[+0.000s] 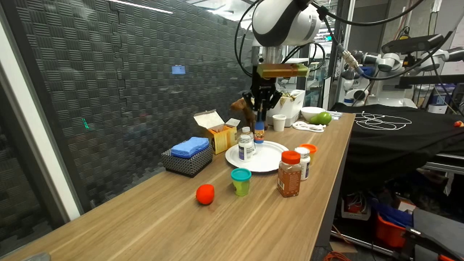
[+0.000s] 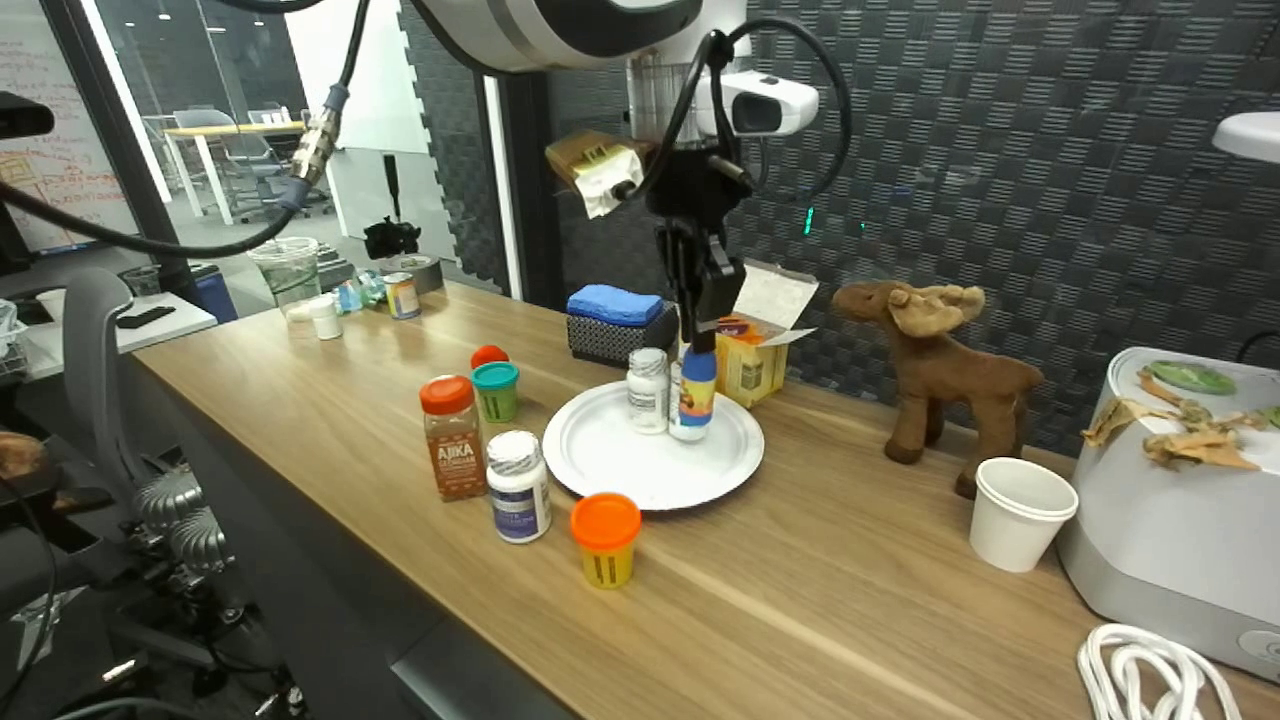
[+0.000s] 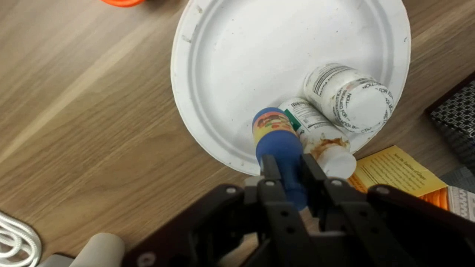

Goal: Pick up all the objects surrounding the white plate and arrange them on the plate

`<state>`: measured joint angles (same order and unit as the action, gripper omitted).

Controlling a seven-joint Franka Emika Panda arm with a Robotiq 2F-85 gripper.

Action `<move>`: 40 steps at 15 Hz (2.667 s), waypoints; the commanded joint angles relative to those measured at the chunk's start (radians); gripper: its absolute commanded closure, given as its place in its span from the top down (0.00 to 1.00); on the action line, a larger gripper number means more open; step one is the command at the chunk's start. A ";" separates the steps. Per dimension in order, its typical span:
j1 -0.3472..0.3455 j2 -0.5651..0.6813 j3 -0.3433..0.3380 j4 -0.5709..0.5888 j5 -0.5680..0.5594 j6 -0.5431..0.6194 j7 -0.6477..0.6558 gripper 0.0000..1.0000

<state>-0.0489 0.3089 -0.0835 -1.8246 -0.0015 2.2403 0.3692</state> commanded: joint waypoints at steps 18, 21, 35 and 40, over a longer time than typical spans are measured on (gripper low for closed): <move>-0.034 0.070 -0.016 0.016 0.069 0.038 -0.052 0.07; -0.041 0.086 -0.011 0.030 0.088 0.038 -0.054 0.07; -0.021 0.031 -0.026 -0.013 0.052 0.039 -0.034 1.00; 0.007 -0.108 -0.033 -0.135 0.010 0.055 0.029 1.00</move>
<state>-0.0766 0.3258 -0.0984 -1.8445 0.0419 2.2657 0.3446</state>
